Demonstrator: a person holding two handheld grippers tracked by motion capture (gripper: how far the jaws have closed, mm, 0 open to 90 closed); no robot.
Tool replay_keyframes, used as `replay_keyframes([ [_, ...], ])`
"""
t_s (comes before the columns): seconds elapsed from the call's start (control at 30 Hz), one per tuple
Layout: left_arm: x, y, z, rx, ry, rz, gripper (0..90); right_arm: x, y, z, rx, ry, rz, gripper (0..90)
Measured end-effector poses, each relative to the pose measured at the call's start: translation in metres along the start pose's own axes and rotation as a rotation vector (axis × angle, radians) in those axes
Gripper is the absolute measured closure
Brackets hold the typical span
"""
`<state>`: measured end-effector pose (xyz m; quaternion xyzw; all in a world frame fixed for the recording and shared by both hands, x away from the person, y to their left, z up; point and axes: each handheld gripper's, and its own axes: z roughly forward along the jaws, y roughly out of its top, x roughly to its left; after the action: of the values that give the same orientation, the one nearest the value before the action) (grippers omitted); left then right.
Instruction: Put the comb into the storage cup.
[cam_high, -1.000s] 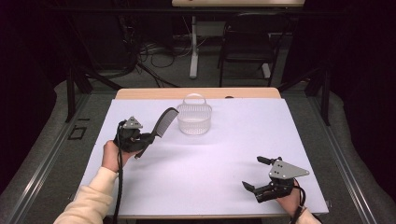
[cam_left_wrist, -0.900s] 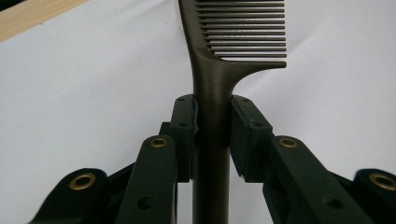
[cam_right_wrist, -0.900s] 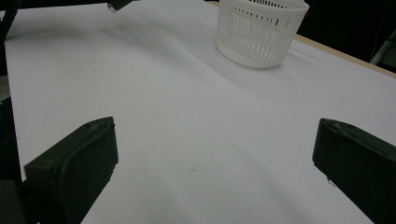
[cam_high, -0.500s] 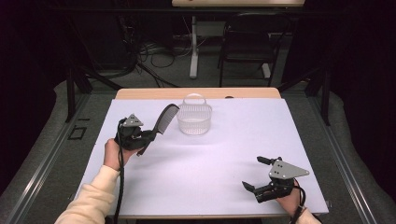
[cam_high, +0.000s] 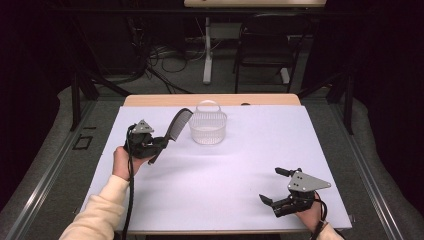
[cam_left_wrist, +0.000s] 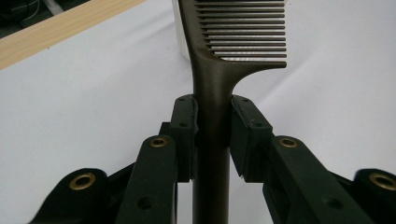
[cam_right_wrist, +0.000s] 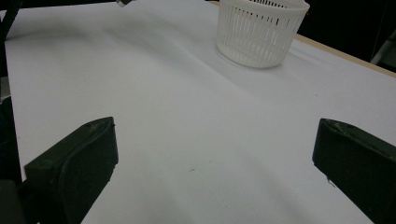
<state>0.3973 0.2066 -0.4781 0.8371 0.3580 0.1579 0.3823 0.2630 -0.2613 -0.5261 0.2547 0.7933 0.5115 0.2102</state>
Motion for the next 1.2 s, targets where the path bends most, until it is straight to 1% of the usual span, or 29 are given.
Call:
replay_keyframes([
  [0.3,0.001,0.007,0.001,-0.018,0.005,-0.001,72.2,0.0,0.0,0.0,0.001,0.0,-0.001,0.0],
  [0.7,0.002,0.014,0.002,-0.025,0.001,0.002,72.2,0.0,0.0,0.0,0.0,0.0,-0.002,0.0],
  [1.2,0.005,0.023,0.002,-0.036,0.009,0.002,72.2,0.0,0.0,0.0,0.003,0.001,-0.002,0.0],
])
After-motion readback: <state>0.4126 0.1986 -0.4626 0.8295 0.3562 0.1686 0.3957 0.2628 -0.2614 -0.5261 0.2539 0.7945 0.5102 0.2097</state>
